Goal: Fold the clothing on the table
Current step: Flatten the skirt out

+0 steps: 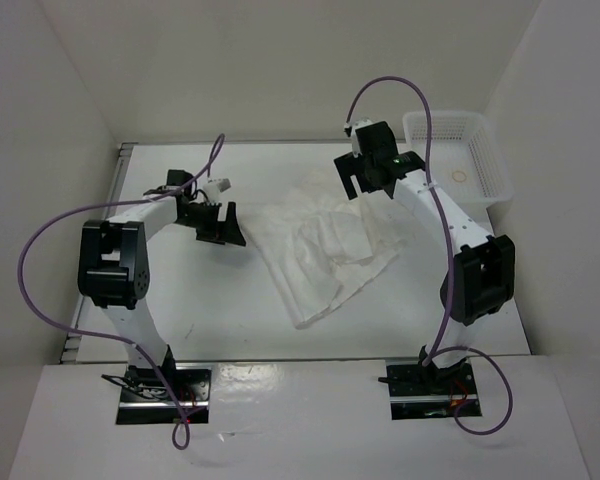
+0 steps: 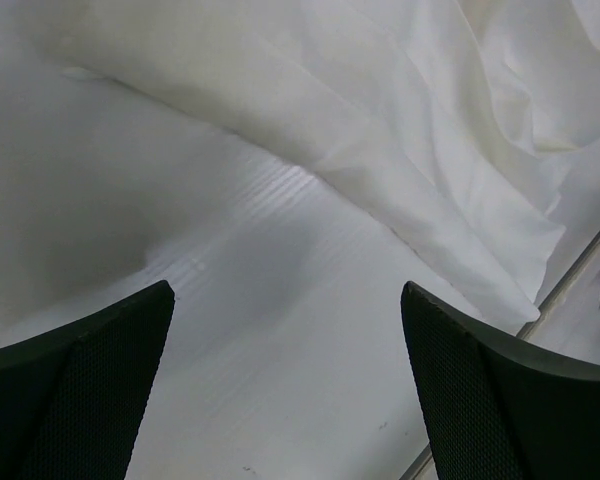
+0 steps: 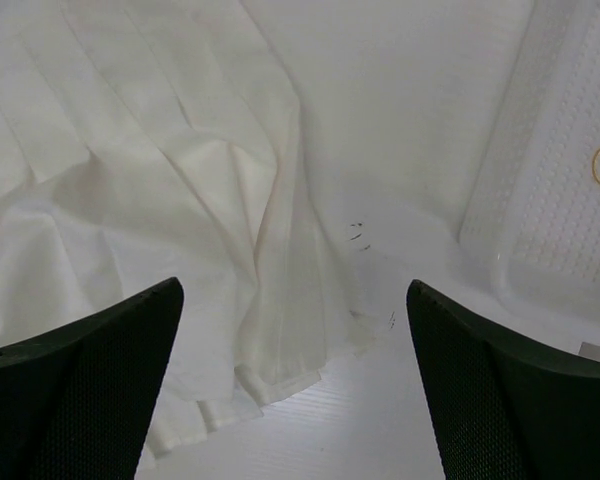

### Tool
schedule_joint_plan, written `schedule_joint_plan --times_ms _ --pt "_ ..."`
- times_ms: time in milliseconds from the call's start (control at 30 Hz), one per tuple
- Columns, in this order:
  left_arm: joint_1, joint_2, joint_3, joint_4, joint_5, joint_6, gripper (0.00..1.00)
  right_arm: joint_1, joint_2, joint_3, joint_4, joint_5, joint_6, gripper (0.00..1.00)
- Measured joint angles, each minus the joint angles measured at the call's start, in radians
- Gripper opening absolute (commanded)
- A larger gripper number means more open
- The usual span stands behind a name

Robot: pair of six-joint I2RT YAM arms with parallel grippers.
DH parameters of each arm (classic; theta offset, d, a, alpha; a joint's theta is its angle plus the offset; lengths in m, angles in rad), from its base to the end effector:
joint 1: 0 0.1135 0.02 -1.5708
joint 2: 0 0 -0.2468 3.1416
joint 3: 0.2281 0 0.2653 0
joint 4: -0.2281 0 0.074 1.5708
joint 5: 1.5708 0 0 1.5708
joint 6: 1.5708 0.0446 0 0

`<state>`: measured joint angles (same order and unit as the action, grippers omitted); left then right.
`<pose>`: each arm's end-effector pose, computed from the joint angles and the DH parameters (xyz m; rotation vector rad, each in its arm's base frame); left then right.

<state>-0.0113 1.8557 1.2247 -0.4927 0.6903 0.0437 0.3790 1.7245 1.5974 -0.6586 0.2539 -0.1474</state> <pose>0.3799 -0.0327 0.1486 0.2781 2.5393 -0.9059 0.3800 0.1393 0.3013 -0.4871 2.2807 -0.1839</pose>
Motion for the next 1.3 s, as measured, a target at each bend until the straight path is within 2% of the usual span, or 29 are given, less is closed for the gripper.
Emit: schedule_joint_plan --times_ms 200,300,567,700,767,933,967,1067,1100,1300 --pt "-0.092 0.046 -0.003 0.042 -0.010 -0.051 1.00 0.000 0.001 -0.014 -0.002 -0.053 -0.019 0.97" --pt "-0.126 0.100 0.046 0.049 0.003 -0.101 1.00 0.000 0.001 -0.014 -0.007 -0.061 -0.029 0.97" --pt "-0.143 0.154 0.102 0.077 0.014 -0.189 1.00 0.000 0.000 -0.014 -0.009 -0.047 -0.049 0.97" --pt "-0.207 0.161 0.118 0.091 -0.042 -0.238 1.00 0.000 0.000 -0.014 -0.011 -0.039 -0.056 0.97" --pt "-0.263 0.171 0.147 0.087 -0.120 -0.263 1.00 0.000 0.000 -0.014 -0.011 -0.034 -0.056 0.97" --pt "-0.350 0.203 0.215 0.064 -0.335 -0.291 0.51 0.000 -0.011 -0.031 -0.012 -0.030 -0.058 0.97" --pt "-0.354 0.207 0.222 0.060 -0.359 -0.295 0.30 0.000 -0.016 -0.038 -0.013 -0.029 -0.059 0.97" --pt "-0.353 0.219 0.231 0.043 -0.434 -0.305 0.05 0.000 -0.035 -0.061 -0.014 -0.029 -0.060 0.97" --pt "-0.352 0.219 0.234 0.035 -0.443 -0.306 0.00 0.000 -0.040 -0.066 -0.014 -0.029 -0.060 0.97" --pt "-0.357 0.206 0.242 -0.009 -0.521 -0.275 0.00 0.000 -0.062 -0.085 -0.014 -0.030 -0.064 0.97"
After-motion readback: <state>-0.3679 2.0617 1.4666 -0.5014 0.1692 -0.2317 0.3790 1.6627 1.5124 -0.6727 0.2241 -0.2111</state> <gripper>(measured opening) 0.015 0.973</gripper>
